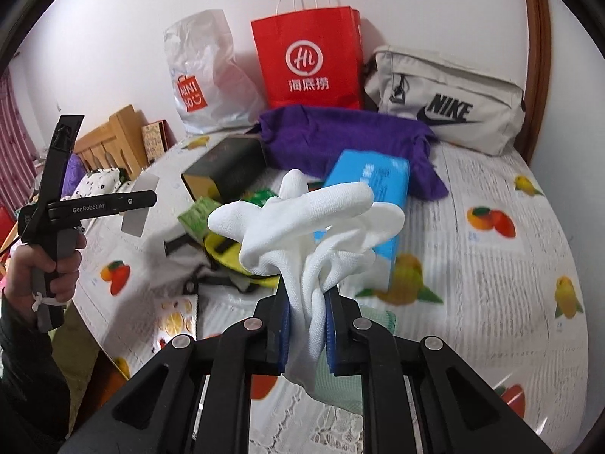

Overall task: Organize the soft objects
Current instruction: 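Lift and carry the sponge with the left gripper while the right gripper carries the gloves to the purple towel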

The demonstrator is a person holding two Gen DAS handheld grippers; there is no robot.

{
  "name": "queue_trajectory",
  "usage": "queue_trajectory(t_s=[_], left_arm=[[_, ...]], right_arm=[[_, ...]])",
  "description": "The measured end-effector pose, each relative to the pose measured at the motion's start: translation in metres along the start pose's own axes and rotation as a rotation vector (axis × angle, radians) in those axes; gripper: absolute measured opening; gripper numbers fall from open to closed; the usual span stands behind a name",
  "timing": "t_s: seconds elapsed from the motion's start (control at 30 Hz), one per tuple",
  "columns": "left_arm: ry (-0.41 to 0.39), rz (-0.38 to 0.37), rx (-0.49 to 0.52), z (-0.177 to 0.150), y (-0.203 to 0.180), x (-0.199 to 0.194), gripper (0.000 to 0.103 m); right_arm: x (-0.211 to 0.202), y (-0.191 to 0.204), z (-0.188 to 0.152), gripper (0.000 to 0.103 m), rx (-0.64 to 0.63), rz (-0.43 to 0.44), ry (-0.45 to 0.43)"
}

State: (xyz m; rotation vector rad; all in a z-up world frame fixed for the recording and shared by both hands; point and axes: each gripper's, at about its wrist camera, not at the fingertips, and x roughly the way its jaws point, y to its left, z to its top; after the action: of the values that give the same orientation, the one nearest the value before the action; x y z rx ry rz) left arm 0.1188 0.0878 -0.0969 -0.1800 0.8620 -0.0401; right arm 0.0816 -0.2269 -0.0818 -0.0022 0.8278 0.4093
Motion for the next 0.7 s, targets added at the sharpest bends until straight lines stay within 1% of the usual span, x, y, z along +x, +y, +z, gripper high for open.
queue_trajectory(t_s=[0.13,0.27,0.4,0.7], left_arm=[[-0.006,0.016,0.004,0.013,-0.001,-0.001,0.079],[-0.003,0.015,0.010,0.029,-0.002,0.003,0.079],[-0.008,0.029,0.020,0.050,-0.004,0.009,0.079],[-0.021,0.008,0.030,0.106,-0.005,0.029,0.079]], right_arm=[[0.003,-0.006,0.016,0.015,0.008,-0.008,0.001],[0.008,-0.016,0.039,0.015,0.024,-0.024,-0.007],[0.015,-0.027,0.063,0.015,0.037,-0.042,-0.022],[0.049,-0.053,0.125,0.015,0.050,-0.070,-0.051]])
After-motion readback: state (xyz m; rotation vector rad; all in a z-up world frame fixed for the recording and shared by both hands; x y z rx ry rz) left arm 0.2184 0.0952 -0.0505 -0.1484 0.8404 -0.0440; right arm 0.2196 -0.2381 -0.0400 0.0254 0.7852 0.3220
